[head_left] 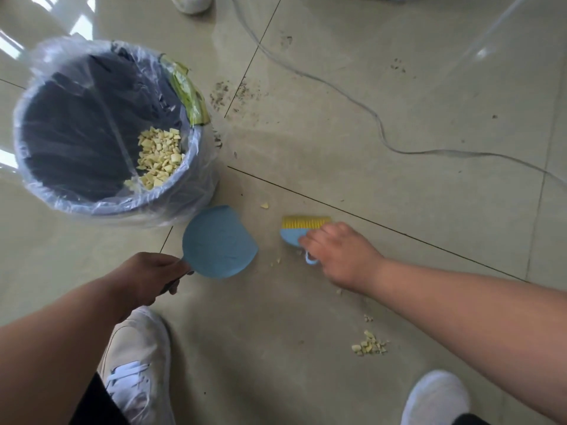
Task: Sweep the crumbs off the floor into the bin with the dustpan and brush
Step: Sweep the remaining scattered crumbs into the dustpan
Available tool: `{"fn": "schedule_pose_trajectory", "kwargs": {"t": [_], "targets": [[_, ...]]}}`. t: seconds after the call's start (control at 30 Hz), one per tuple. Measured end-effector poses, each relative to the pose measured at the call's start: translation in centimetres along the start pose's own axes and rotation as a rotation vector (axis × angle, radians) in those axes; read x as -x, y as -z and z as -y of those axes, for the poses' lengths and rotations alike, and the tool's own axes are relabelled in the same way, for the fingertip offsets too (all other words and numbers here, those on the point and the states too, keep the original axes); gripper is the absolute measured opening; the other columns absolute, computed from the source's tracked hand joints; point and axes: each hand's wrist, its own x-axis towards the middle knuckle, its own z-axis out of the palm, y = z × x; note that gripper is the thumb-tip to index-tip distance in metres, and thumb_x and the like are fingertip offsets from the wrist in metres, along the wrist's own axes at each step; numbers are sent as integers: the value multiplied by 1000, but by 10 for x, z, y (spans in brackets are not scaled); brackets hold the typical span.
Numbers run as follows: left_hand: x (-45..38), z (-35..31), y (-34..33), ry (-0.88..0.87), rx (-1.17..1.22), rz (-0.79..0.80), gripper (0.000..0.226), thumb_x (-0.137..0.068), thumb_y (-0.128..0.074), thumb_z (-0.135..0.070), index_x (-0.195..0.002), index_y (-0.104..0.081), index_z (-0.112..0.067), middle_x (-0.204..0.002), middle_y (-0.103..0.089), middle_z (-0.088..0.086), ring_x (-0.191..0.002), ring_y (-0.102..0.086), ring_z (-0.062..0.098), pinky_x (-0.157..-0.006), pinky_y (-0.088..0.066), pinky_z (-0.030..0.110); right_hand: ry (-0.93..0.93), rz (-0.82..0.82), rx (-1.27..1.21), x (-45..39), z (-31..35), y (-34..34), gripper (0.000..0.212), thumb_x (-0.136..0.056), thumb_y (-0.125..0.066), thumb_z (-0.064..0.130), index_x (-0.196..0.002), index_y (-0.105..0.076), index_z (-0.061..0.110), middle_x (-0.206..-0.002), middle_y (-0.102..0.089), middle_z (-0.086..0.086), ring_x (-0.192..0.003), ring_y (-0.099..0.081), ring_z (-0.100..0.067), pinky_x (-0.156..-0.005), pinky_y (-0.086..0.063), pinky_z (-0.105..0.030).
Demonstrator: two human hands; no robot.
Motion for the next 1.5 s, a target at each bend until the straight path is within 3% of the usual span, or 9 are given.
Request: {"fn": "schedule_pose_trajectory", "kwargs": {"t": [0.1, 0.27, 0.43, 0.53, 0.73, 0.93, 1.13, 1.33, 1.5], "targets": [[1, 4, -1, -14, -33, 0, 47, -95, -69, -44, -69, -76, -5, -59, -48, 12, -62, -35, 23, -56, -26, 28, 49, -54, -65, 25, 3, -5, 44, -82, -44, 19, -117, -69, 12, -110, -70, -8, -95, -62, -33, -81, -50, -42], [5, 6, -5, 9, -67, -71, 38, -97, -69, -32, -70, -78, -7, -47, -53, -3, -59, -42, 22, -54, -33, 26, -396, -365, -205, -39, -16, 24, 34, -89, -51, 22, -116, -69, 11, -105, -71, -14, -92, -63, -40, -80, -52, -47], [10, 4, -8, -7, -90, -149, 36, -97, -69, -29, -69, -78, -7, -49, -63, -7, -55, -48, 21, -52, -37, 25, -459, -155, -242, -107, -13, 37, 49, -82, -46, 24, -123, -71, 26, -121, -71, -11, -111, -62, -37, -94, -51, -40], [10, 7, -7, -15, -95, -153, 36, -97, -68, -29, -69, -78, -7, -54, -63, 1, -54, -48, 22, -51, -39, 26, -318, -96, -321, -112, 11, 23, 61, -78, -32, 48, -120, -73, 32, -121, -71, -5, -113, -63, -29, -97, -49, -34], [6, 8, -1, -43, -289, -107, 31, -99, -63, -23, -76, -75, -7, -39, -56, -16, -55, -50, 20, -63, -47, 32, 184, 9, -101, -16, 32, -8, 49, -82, -37, 15, -115, -73, 15, -119, -73, -3, -112, -67, -32, -83, -59, -44], [8, 20, 7, 5, -290, -113, 29, -96, -64, -21, -74, -75, -7, -64, -73, 3, -59, -55, 25, -63, -50, 31, 268, 177, 49, 68, 4, -4, 44, -85, -44, 15, -120, -68, 28, -131, -67, 10, -126, -62, -23, -85, -57, -36], [2, 30, 15, 47, -472, -197, 25, -93, -70, -15, -79, -72, 5, -83, -73, 25, -71, -60, 32, -68, -52, 35, 305, 7, 42, 16, 31, 1, 40, -91, -42, 17, -116, -73, 22, -125, -72, 2, -119, -65, -27, -80, -58, -38], [0, 27, 15, 83, -621, -224, 27, -92, -67, -22, -71, -70, -5, -83, -72, 20, -86, -66, 39, -72, -49, 34, 314, 24, -6, -17, 76, -24, 48, -86, -35, 25, -109, -77, 22, -121, -74, 0, -116, -68, -28, -80, -59, -40], [-5, 25, 2, 78, -574, -161, 21, -90, -70, -23, -78, -74, -6, -87, -76, 18, -90, -71, 39, -82, -59, 41, 335, 112, 52, 45, 12, -2, 40, -90, -39, 23, -109, -73, 22, -121, -72, 4, -117, -67, -23, -78, -58, -38]]}}
